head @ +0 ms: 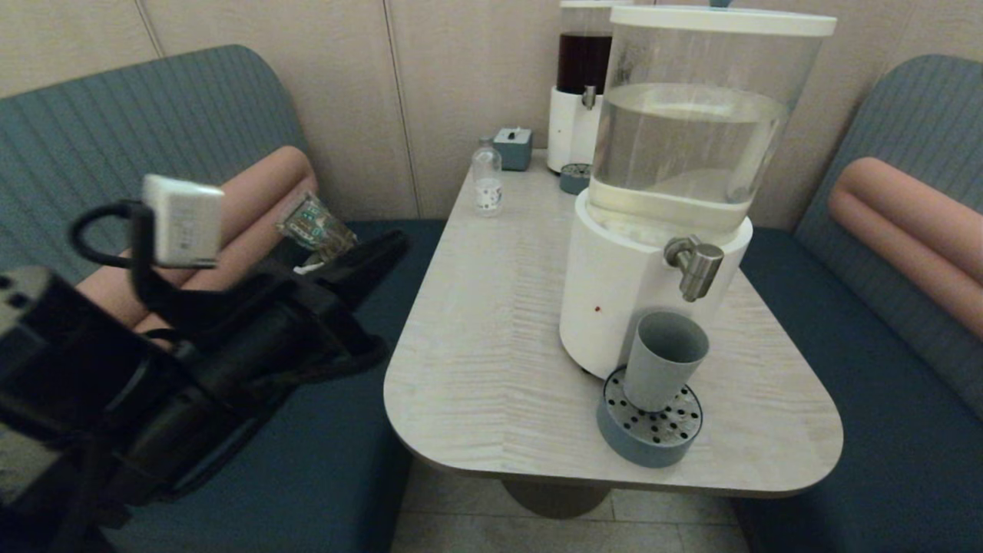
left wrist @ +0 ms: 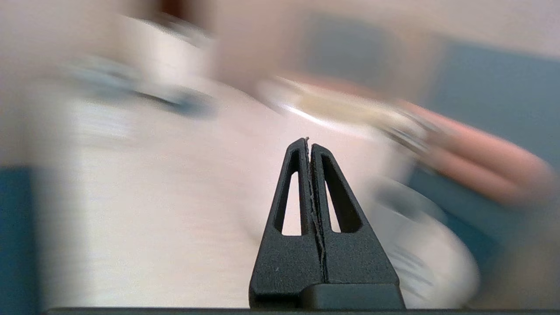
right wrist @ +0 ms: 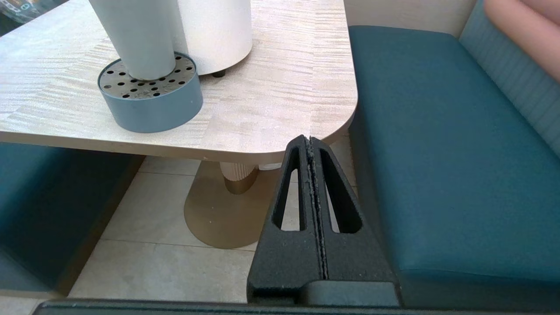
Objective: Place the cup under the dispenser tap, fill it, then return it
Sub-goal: Turn on the faucet
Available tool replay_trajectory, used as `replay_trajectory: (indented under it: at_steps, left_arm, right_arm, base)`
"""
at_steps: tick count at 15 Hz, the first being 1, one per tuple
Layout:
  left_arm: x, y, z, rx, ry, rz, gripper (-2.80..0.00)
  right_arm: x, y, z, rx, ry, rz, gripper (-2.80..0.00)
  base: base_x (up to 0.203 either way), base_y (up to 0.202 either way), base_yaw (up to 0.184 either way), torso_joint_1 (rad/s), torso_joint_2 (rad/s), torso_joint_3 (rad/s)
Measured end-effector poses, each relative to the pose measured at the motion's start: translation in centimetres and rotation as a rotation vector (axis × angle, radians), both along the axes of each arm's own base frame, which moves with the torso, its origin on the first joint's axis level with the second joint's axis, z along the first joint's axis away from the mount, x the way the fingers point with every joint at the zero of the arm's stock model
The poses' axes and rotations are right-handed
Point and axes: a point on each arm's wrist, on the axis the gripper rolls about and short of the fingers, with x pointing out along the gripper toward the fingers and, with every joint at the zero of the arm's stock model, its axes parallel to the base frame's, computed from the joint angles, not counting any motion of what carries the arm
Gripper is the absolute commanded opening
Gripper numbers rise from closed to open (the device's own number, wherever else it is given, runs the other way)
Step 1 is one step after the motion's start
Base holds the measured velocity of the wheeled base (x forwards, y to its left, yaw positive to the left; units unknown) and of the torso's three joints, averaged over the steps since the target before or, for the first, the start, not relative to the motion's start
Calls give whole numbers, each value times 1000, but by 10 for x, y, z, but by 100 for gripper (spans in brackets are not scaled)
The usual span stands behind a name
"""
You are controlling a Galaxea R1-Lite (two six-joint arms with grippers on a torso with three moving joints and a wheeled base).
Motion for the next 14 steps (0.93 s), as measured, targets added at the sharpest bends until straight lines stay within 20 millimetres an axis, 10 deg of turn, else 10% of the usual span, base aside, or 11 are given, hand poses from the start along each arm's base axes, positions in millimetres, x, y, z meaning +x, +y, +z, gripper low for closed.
replay_trajectory:
  at_steps: [5, 14]
  left_arm:
    - [-54, 86, 43, -98, -211, 350, -280]
    - [-162, 105, 35, -91, -331, 491, -280]
  right_arm:
    - [0, 0, 0, 0, 0, 0, -280]
    - [0, 0, 0, 0, 0, 0, -280]
  base:
    - [0, 0, 0, 0, 0, 0]
    - [0, 0, 0, 0, 0, 0]
